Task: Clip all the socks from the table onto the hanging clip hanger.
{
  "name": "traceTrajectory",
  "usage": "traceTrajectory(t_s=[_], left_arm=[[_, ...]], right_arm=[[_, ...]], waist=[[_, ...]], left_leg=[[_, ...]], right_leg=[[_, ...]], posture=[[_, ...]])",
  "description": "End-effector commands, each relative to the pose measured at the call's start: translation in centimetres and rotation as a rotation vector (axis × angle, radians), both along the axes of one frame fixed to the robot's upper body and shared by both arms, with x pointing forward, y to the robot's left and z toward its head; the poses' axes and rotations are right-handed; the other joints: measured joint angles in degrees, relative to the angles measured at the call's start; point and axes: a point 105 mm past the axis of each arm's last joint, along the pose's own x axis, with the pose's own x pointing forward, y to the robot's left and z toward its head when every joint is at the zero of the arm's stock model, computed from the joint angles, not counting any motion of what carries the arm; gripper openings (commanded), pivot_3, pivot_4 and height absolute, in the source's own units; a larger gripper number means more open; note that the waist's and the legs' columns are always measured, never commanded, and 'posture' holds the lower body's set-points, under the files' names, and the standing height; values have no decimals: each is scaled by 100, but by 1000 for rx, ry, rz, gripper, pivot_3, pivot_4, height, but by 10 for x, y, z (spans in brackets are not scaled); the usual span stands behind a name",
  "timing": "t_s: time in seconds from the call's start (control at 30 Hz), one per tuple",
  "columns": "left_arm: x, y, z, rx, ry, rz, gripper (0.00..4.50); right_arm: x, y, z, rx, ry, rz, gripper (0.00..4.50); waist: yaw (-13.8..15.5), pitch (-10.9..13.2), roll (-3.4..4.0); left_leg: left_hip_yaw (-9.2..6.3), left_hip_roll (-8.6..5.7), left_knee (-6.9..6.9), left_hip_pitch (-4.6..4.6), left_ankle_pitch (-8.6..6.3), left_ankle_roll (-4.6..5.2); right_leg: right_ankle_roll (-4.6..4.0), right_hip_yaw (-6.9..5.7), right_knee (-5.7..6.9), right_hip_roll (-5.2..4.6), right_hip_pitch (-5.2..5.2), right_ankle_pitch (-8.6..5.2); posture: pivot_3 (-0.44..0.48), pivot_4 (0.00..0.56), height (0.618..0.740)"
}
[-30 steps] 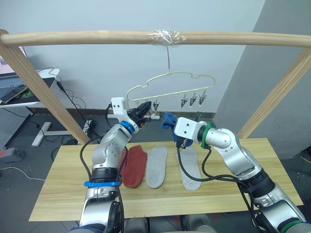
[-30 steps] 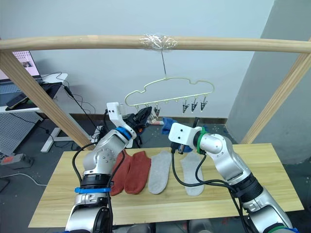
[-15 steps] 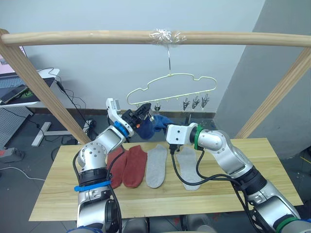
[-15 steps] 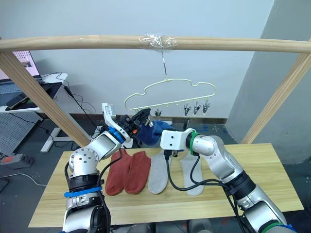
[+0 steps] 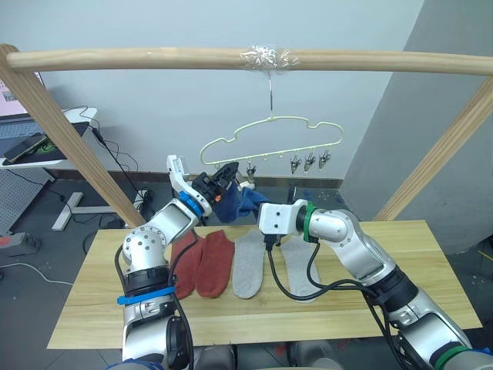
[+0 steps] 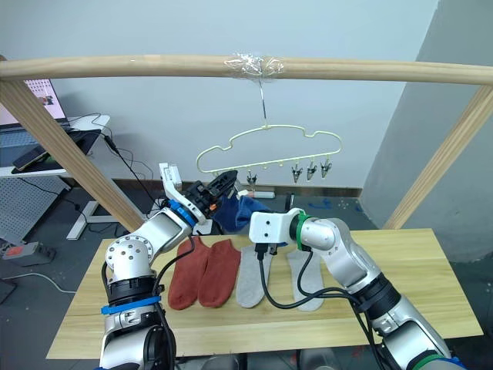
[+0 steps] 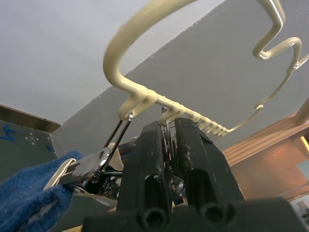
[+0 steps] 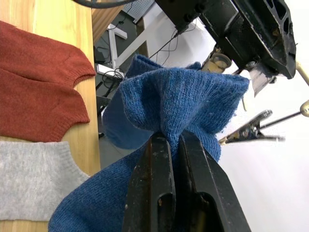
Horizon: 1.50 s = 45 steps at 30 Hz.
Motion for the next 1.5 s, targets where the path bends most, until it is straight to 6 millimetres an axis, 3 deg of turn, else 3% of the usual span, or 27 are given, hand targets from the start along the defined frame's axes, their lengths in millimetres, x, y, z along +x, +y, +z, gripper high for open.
traceTrajectory(t_s=[0.03,0.57,1.5], left_arm=[[-3,-7,27,-25,-98,-41,56],[-6,-13,28,-31,-107,-70,56],[-9,-9,26,-48,-90,-91,56]], right_arm=[[-6,5,11,27,-38,27,0],[-9,7,8,20,-21,32,0],[-8,-11,17,-28,-116,18,0]], waist=[[0,0,0],[2,1,0],[4,0,0]], left_leg=[[0,0,0,-1,0,0],[-1,-1,-1,-2,0,0],[-1,-2,-1,-7,8,-15]], right_leg=[[0,0,0,0,0,0],[0,0,-3,0,-1,0],[0,-1,-7,-1,-2,0]], posture=[[-109,112,740],[-107,113,740],[-115,94,740]])
